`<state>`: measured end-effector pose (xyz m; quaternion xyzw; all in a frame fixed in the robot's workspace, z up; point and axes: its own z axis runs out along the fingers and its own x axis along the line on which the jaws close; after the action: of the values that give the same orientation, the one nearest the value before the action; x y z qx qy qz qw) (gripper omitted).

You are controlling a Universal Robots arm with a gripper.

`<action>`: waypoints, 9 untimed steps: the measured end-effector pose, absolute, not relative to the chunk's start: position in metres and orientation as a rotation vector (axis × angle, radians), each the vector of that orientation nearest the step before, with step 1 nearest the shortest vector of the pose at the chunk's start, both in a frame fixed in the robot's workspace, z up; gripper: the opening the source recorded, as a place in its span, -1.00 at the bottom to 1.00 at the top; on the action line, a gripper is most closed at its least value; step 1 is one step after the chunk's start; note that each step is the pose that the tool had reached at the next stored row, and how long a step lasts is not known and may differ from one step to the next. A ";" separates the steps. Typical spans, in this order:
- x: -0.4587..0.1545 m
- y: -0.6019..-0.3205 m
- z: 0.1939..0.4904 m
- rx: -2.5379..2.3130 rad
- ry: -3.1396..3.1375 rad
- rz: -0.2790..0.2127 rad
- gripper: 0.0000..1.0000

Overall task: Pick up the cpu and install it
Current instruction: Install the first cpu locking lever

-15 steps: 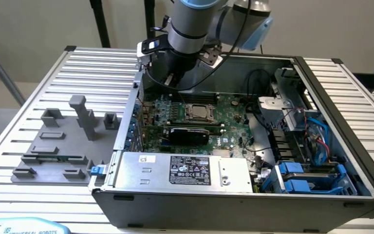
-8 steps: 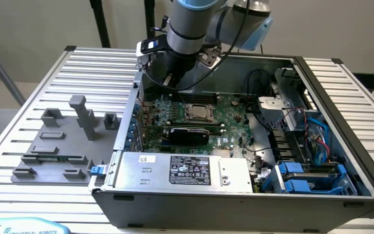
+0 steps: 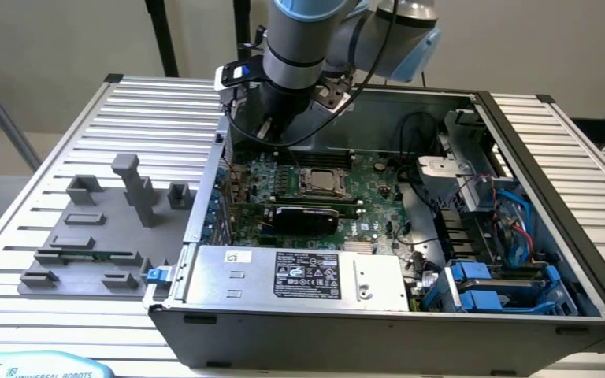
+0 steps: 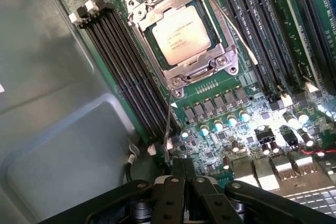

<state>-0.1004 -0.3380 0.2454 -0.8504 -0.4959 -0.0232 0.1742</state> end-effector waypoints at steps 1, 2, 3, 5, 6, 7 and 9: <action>-0.100 -0.338 0.245 -2.417 -1.389 -0.071 -0.79; -0.100 -0.338 0.245 -2.422 -1.376 -0.076 -0.79; -0.100 -0.338 0.245 -2.426 -1.366 -0.079 -0.79; -0.100 -0.338 0.245 -2.430 -1.357 -0.082 -0.79; -0.100 -0.338 0.246 -2.431 -1.354 -0.083 -0.79; -0.099 -0.338 0.246 -2.431 -1.353 -0.083 -0.79; -0.096 -0.339 0.249 -2.432 -1.352 -0.083 -0.79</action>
<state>-0.0960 -0.3389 0.2489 -0.8596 -0.4779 -0.0294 0.1782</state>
